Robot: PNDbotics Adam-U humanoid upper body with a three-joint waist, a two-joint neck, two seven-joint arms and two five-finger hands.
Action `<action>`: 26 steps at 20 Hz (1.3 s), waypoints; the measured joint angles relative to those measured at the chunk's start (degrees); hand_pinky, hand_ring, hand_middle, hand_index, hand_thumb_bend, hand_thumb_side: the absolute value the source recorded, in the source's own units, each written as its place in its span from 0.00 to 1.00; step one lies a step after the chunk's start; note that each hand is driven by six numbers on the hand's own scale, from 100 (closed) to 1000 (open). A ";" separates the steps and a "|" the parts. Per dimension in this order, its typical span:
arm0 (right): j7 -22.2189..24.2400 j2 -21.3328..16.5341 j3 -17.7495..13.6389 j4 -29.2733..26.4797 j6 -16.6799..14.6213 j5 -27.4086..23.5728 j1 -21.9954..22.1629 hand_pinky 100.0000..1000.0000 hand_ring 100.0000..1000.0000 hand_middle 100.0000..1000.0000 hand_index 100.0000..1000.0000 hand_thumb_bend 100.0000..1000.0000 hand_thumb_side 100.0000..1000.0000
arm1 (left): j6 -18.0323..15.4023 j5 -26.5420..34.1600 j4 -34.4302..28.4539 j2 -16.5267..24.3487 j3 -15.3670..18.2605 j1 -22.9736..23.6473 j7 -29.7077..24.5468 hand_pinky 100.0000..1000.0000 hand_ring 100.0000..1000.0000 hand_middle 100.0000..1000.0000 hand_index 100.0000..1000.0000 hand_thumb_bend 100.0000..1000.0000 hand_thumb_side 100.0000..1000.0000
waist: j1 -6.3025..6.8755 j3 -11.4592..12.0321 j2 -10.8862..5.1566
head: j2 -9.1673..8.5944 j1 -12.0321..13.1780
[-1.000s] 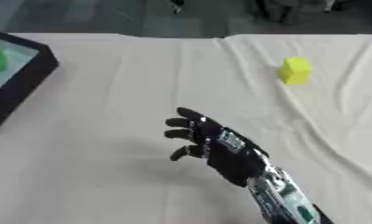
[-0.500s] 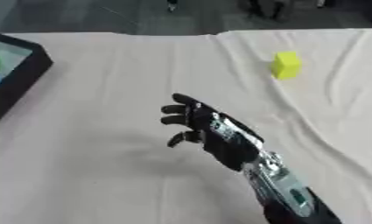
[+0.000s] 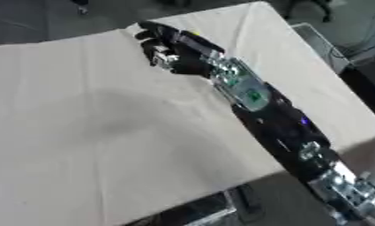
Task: Pick up the objects with one hand, pass them to the other hand, and then place them into the box on the other side of the table.
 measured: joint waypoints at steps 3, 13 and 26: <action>-4.71 -1.92 -2.37 8.50 1.31 13.39 -3.16 0.81 0.96 0.96 1.00 0.00 0.12 | -4.92 1.92 -0.27 -1.47 -0.81 -1.02 0.26 0.78 1.00 0.79 0.76 0.69 0.29 | 0.36 1.29 0.00 | 0.19 -3.11; -8.82 -2.37 -8.13 28.14 4.52 32.38 -9.01 0.80 0.96 0.94 1.00 0.00 0.39 | -15.31 9.09 -0.33 -6.45 -4.32 -6.79 -2.47 0.77 1.00 0.82 0.76 0.57 0.34 | 0.53 5.75 1.91 | 0.26 -9.33; -3.56 -1.62 -7.27 30.76 4.08 32.34 -9.68 0.85 0.92 0.83 1.00 0.00 0.21 | -15.64 9.88 -0.33 -7.89 -5.84 -6.96 -4.76 0.77 1.00 0.83 0.76 0.52 0.35 | 0.14 6.95 2.81 | 0.26 -11.36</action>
